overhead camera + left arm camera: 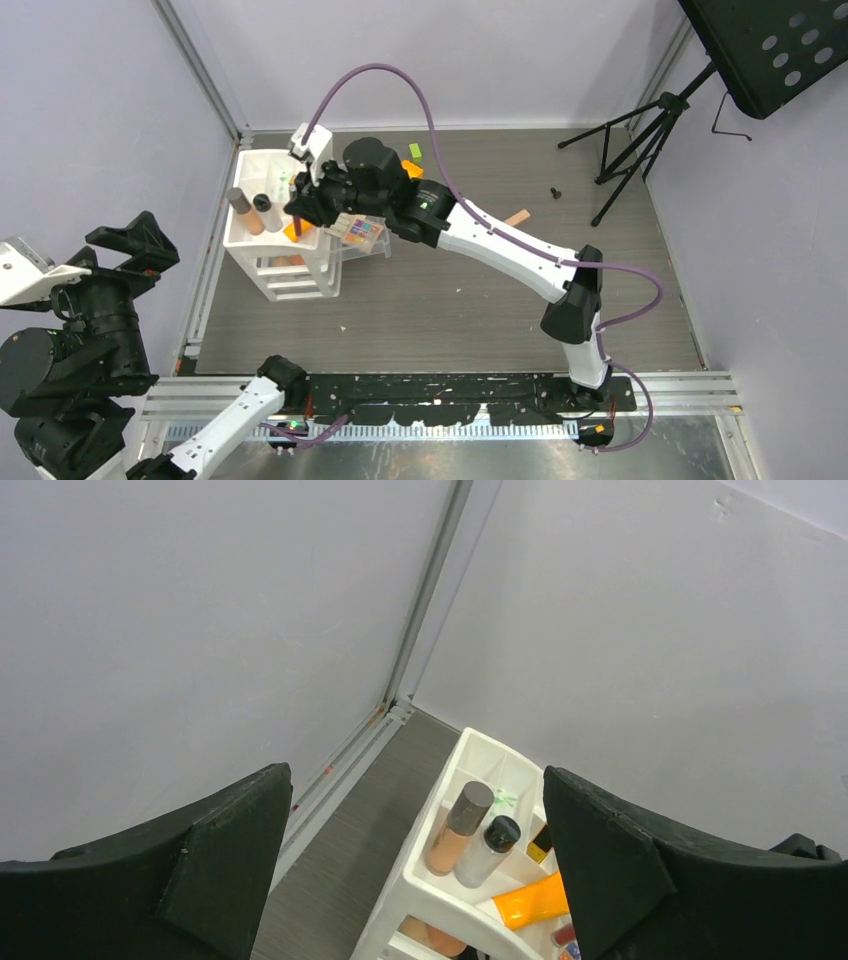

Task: Organize the makeup
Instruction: Pick up the makeup from the center of the board, then place the makeup in the storage box.

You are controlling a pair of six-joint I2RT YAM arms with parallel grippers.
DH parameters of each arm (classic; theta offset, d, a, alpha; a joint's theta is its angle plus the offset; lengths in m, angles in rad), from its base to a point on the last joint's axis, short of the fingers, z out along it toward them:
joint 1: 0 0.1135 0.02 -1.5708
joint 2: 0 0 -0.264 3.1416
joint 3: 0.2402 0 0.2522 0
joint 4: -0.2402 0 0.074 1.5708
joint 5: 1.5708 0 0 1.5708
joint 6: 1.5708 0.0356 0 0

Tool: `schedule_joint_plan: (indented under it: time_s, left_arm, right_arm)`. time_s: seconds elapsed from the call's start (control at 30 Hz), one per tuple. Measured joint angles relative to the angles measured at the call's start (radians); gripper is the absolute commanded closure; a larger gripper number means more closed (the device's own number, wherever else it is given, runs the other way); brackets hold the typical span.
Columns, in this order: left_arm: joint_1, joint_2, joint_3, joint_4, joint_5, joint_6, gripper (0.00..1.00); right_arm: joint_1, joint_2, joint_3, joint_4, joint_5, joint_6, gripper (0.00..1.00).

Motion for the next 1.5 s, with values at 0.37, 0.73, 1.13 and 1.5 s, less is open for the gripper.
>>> schedule_joint_plan:
  time_s: [0.37,0.73,1.13,1.5]
  left_arm:
    - [-0.012,0.032,0.005,-0.005,0.022,0.01,0.01]
    - [-0.013,0.032,0.007,-0.011,0.028,0.01,0.01]
    - [-0.017,0.032,0.007,-0.026,0.031,0.01,0.01]
    - [-0.022,0.032,0.012,-0.035,0.032,0.009,0.01]
  right_arm:
    - [0.045,0.174,0.179,0.01,0.037,-0.113,1.0]
    - [0.084,0.287,0.273,0.013,0.089,-0.237,0.98]
    - [0.164,0.366,0.332,0.045,0.19,-0.381,0.73]
    - [0.166,0.402,0.345,0.07,0.242,-0.417,0.5]
